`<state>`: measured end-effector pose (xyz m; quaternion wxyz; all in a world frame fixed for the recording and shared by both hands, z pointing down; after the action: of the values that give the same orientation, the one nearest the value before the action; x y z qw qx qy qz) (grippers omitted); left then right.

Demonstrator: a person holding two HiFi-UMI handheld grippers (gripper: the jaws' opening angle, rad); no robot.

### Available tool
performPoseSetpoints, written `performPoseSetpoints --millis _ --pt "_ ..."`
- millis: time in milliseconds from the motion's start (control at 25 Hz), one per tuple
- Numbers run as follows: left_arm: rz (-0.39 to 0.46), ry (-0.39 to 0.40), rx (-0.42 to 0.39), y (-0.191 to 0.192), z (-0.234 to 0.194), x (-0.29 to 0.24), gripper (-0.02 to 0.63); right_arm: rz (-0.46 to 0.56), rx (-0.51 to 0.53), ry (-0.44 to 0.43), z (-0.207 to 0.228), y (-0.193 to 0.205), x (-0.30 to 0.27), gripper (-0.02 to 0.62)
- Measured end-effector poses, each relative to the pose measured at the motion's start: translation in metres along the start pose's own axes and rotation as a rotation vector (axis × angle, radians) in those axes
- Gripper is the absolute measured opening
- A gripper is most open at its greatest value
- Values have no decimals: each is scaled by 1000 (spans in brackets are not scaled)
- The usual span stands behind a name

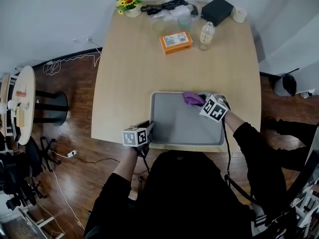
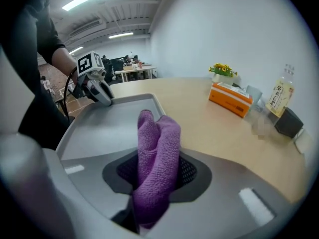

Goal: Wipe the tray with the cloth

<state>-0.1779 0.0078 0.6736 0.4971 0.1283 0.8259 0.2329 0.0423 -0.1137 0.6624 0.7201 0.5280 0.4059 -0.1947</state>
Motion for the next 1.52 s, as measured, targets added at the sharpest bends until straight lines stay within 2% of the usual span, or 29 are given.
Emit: performPoseSetpoints --millis 120,240,600,840,1000,1200,1520 --pt "1 -2 4 1 0 1 87 5 -15 13 6 -1 2 125" --pt "3 -6 5 2 -2 1 87 17 -43 7 -10 6 5 126" --pt "11 -6 16 2 -1 0 87 7 -35 -160 -143 60 30 126" --pt "9 -4 21 3 -1 0 87 18 -78 -193 -174 67 31 124" --pt "6 -10 19 2 0 0 87 8 -21 -191 -158 67 32 126" --pt "9 -14 26 2 0 0 87 9 -73 -89 -77 65 35 126" --pt "6 -19 27 0 1 2 87 -22 -48 20 16 46 37 126"
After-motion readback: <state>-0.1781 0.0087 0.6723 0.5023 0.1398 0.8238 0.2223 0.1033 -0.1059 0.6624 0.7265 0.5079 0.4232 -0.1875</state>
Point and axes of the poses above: the fingertips, and each gripper's own axes: x backward along the fingers, z to its right, y out of its underside, the point moved 3 cm from there along x, backward along the fingers, and after that the axes turned 9 degrees about -x, right-handed, at the moved point
